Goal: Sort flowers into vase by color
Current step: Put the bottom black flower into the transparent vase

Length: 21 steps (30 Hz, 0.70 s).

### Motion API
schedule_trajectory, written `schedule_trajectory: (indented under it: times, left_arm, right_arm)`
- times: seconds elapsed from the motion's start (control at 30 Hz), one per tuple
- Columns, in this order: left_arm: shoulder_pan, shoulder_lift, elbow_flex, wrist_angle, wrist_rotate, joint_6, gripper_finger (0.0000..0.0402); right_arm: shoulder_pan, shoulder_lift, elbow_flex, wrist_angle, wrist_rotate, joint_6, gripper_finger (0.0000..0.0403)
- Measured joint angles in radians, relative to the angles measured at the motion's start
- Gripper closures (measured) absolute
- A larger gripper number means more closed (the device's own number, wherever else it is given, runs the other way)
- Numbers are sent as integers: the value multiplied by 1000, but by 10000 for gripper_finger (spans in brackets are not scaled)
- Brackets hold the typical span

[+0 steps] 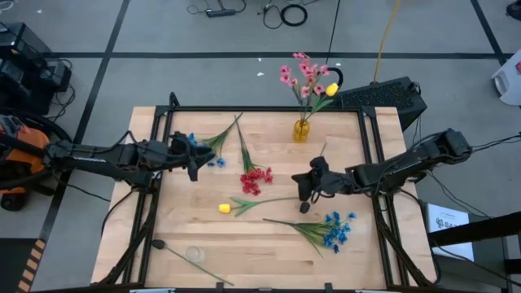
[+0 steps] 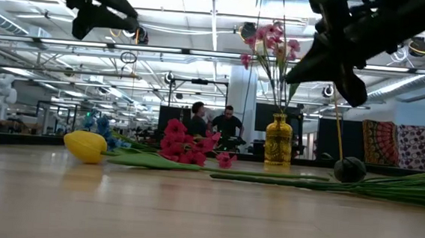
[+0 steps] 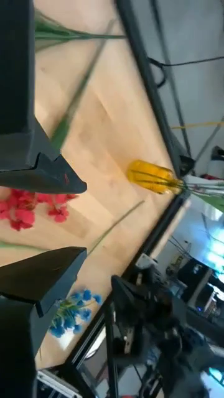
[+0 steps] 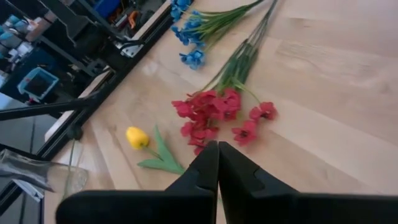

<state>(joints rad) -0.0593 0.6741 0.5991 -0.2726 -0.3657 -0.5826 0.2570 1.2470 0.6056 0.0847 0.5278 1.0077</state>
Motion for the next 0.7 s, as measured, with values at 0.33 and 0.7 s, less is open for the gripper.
schedule_trajectory:
  times: [0.33,0.7]
  left_arm:
    - [-39,66,0,9,106,-38,246]
    - [-188,296,160,-100,-2,-160,246]
  right_arm:
    - [7,113,150,-92,-8,-28,403]
    - [7,120,179,-288,-108,-28,403]
